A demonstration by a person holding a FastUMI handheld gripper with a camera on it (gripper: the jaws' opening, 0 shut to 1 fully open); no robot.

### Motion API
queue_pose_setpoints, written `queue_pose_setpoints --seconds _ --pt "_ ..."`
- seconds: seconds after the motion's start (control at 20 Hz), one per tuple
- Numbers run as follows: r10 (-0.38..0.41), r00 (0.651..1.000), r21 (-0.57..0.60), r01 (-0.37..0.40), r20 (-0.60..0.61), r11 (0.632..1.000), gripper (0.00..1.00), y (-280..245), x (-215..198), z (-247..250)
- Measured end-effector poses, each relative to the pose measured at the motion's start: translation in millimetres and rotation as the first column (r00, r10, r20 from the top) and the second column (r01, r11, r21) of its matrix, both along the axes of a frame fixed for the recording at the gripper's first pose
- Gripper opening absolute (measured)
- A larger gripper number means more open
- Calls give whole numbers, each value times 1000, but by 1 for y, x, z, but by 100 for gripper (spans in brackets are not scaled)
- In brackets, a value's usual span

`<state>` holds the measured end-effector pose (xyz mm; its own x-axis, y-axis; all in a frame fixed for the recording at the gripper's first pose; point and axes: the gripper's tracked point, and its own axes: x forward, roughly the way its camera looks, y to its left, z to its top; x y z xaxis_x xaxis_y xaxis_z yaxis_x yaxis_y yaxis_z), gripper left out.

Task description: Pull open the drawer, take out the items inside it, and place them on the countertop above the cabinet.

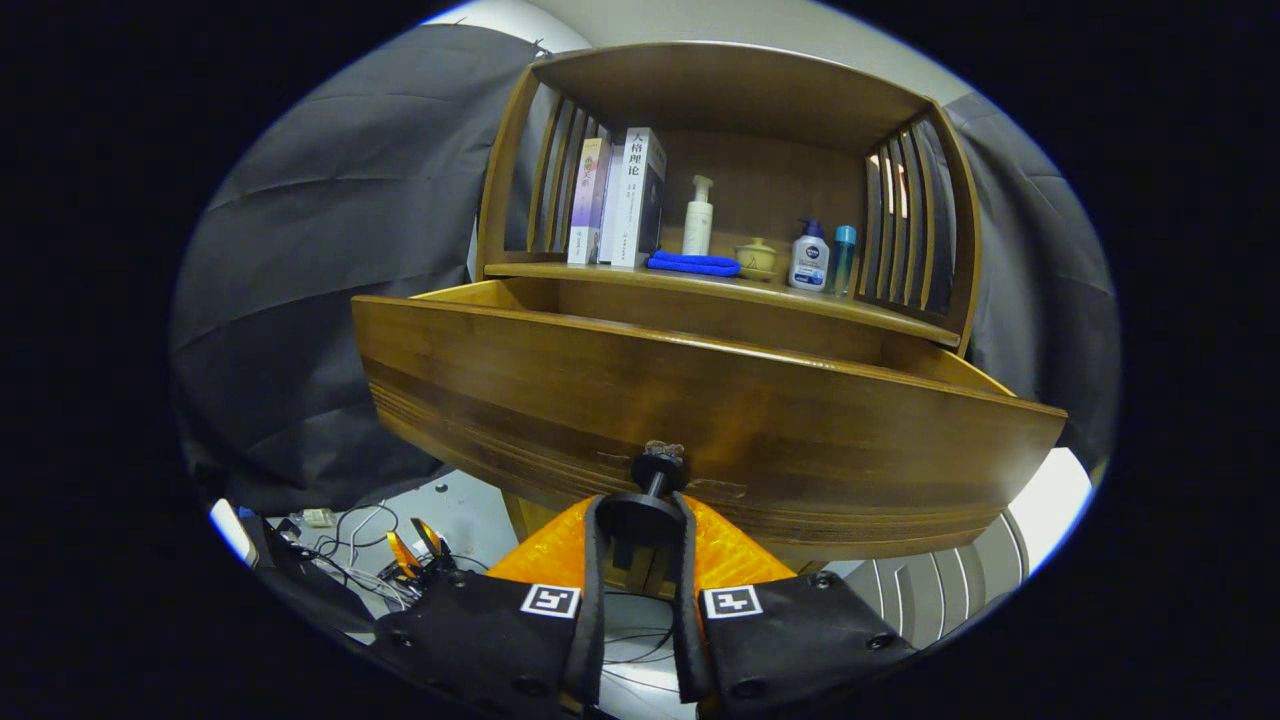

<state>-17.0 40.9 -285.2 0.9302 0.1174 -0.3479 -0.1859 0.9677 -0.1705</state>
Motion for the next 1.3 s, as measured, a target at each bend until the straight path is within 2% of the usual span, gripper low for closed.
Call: queue_pose_setpoints --seconds 0.2,0.25,0.45,0.65,1.05,1.3 --pt "-3 1000 -19 3 7 1000 31 0 0 1" --pt "0 1000 -18 0 -1 1000 34 1 1 0" --pt "18 998 44 -16 -55 999 65 1 -6 4" --pt "28 997 48 -25 -68 999 96 0 -17 17" --pt "45 998 67 -47 39 997 97 -3 -35 92" --pt "56 998 121 -60 31 991 97 -2 -22 128"
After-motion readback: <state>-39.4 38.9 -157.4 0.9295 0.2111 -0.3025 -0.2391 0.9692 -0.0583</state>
